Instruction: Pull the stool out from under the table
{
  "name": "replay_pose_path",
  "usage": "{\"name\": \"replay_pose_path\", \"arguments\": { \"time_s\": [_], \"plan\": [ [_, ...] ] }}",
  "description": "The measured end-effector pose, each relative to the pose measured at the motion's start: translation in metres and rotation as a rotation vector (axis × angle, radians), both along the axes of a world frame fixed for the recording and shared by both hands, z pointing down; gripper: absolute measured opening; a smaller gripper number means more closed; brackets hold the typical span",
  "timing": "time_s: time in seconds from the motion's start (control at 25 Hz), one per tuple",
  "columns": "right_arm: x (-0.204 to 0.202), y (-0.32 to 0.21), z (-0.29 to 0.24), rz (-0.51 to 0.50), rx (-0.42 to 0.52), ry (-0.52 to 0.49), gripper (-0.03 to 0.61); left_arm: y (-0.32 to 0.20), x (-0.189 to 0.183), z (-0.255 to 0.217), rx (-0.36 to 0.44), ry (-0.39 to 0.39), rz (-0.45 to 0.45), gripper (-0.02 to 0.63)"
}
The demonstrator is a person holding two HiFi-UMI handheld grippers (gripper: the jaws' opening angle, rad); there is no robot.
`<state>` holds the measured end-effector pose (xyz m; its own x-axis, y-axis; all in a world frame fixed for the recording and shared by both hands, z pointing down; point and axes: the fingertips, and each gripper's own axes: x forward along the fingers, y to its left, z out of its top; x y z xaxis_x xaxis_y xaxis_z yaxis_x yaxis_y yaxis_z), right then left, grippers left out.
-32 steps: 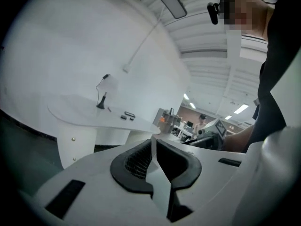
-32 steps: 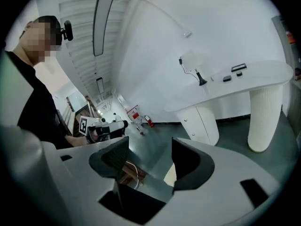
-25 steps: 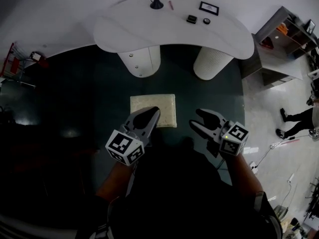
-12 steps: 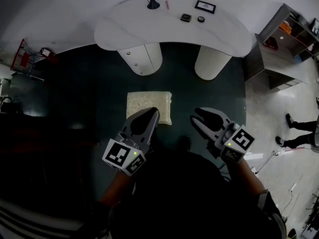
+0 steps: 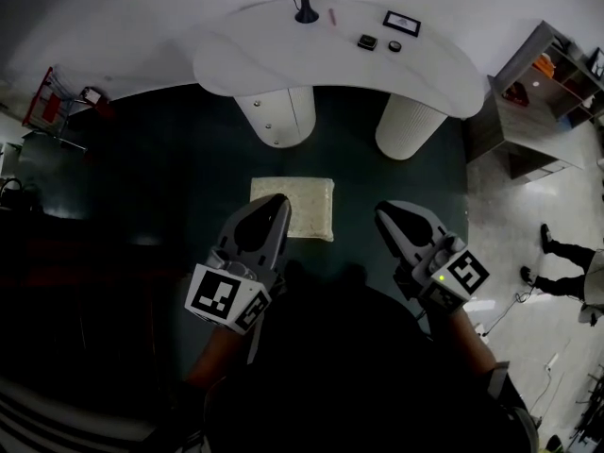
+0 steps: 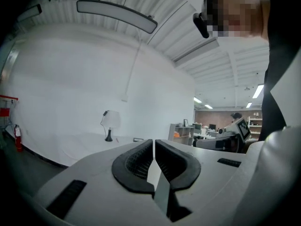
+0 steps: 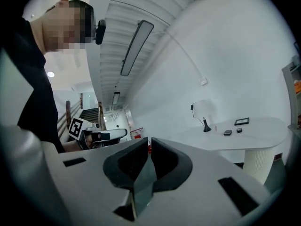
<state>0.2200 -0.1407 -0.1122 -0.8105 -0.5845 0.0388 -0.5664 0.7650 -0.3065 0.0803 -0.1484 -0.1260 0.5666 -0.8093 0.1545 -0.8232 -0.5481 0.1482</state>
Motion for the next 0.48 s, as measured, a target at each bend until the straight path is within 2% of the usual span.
{"name": "replay_pose_path", "arguments": {
  "time_s": [0.2,0.48],
  "plan": [
    [-0.015,-0.008,-0.01,0.039,0.028,0.031,0.026,-0.008,-0.033,-0.008,0.015,-0.012,-0.011,0.026],
    [-0.031,-0.009,-0.014,0.053,0.062,0.086,0.017,-0.011,-0.042,-0.01,0.02,0.004,0.028,0.026]
  ]
}}
